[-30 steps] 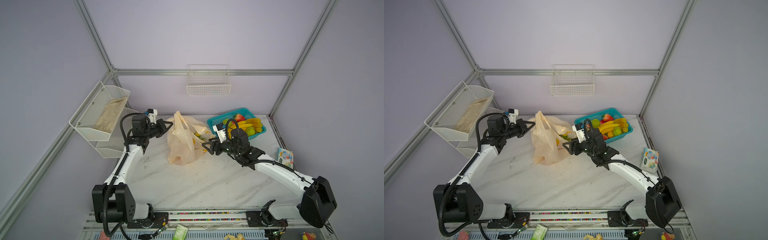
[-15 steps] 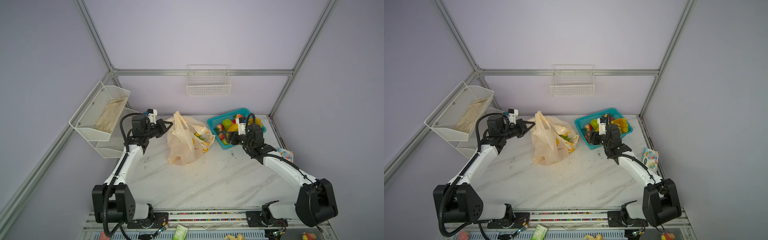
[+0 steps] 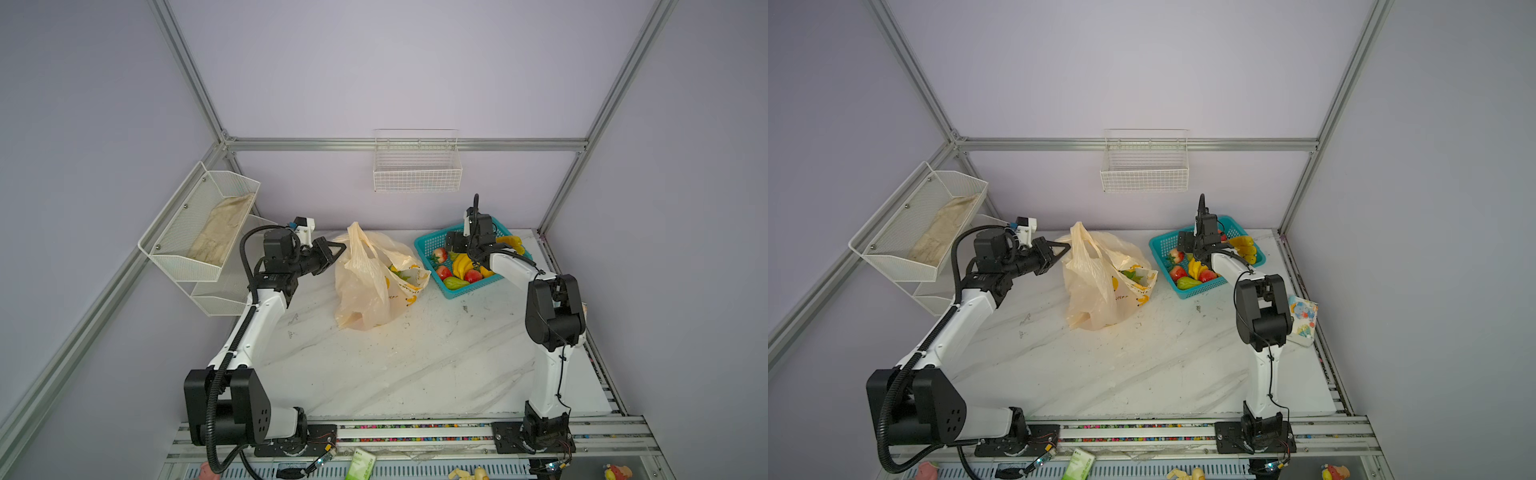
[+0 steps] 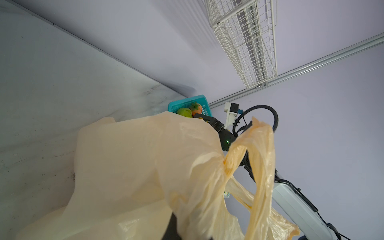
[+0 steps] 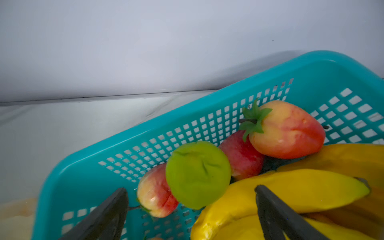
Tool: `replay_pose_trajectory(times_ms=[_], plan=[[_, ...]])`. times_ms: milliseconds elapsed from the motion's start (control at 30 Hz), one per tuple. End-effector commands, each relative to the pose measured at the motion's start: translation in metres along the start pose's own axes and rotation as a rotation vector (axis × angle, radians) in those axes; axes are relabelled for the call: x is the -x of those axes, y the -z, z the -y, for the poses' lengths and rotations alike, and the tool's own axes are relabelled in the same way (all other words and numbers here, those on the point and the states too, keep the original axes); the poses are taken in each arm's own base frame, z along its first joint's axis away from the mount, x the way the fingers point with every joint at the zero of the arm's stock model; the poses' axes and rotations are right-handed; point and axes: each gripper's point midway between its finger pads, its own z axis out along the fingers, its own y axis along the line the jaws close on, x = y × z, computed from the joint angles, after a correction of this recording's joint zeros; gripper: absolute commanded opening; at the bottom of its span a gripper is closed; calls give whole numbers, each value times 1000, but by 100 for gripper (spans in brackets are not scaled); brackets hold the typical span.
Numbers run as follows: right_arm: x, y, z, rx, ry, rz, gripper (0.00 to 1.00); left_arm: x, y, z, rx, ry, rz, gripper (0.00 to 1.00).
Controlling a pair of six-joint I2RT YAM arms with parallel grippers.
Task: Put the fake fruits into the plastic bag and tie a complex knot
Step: 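Lower the right gripper onto the green fruit in the basket and grasp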
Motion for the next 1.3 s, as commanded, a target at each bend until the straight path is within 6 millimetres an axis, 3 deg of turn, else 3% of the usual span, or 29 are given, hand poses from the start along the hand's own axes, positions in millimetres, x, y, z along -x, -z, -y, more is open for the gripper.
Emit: replay_pose_trajectory(times_ms=[0, 233, 467, 800, 900, 1033, 1167, 1267], plan=[[-12, -12, 8, -53, 82, -94, 97, 1, 5, -4, -12, -8, 18, 0], [-24, -38, 15, -96, 146, -171, 95, 1, 3, -8, -9, 6, 11, 0], [-35, -55, 15, -85, 163, -202, 87, 1, 2, -10, -4, 11, 11, 0], [-41, -65, 12, -71, 171, -227, 82, 1, 3, -7, -11, 6, 12, 0], [-29, -56, 9, -56, 177, -205, 74, 2, 4, -8, -5, 5, 19, 0], [6, -29, -5, -3, 167, -111, 63, 0, 4, -4, -18, 5, 11, 0], [39, 15, -22, 82, 109, -7, 57, 2, 5, -5, -10, 2, 21, 0], [49, 55, -28, 125, 40, 76, 53, 1, 5, -3, -23, 7, 13, 0]])
